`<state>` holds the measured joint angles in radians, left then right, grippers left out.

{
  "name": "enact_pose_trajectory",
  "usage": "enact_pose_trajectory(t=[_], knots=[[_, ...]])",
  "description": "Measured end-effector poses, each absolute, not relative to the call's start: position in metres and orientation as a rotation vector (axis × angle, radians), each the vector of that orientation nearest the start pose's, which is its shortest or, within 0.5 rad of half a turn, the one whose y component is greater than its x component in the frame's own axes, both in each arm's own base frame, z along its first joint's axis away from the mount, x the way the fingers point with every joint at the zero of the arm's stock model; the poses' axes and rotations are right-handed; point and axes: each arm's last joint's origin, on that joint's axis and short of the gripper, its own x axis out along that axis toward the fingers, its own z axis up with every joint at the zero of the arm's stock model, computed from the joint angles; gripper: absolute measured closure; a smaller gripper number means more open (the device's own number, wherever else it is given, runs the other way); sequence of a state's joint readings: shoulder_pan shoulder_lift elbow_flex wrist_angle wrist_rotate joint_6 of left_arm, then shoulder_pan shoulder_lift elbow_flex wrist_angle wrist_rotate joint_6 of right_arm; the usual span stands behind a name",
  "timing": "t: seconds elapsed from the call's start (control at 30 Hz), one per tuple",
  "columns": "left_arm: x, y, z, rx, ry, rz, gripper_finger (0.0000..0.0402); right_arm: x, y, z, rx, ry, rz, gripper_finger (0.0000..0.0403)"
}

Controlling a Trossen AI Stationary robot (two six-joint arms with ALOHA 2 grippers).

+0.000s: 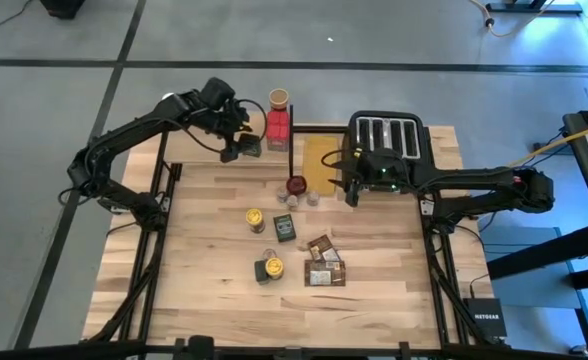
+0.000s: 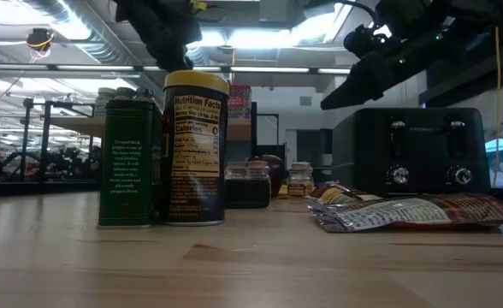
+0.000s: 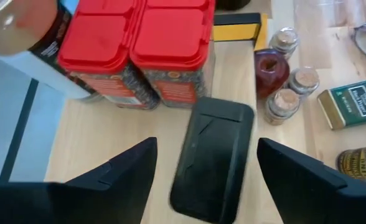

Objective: Shelf spices
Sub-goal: Put the center black seasoning can on the shelf

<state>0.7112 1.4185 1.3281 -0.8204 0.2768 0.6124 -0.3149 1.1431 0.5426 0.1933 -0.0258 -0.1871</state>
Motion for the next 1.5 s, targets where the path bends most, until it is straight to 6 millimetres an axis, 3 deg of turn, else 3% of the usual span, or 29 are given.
enact_pose_trajectory(t=[0.43, 0.67, 0.97, 1.5], knots=[[0.222, 0.190, 0.330, 0.218, 0.868, 0.185, 0.0281, 0.224, -0.073, 0.216, -0.141, 0.437, -0.276, 0.0162], [0.210, 0.210, 0.338, 0.296, 0.833, 0.252, 0.0274, 0.224, -0.073, 0.216, -0.146, 0.439, -0.274, 0.0162], [0.186, 0.238, 0.344, 0.260, 0.705, 0.279, 0.0277, 0.224, -0.073, 0.218, -0.150, 0.419, -0.276, 0.0162], [0.206, 0.277, 0.332, 0.222, 0.766, 0.220, 0.0278, 0.225, -0.073, 0.219, -0.139, 0.406, -0.280, 0.0162]])
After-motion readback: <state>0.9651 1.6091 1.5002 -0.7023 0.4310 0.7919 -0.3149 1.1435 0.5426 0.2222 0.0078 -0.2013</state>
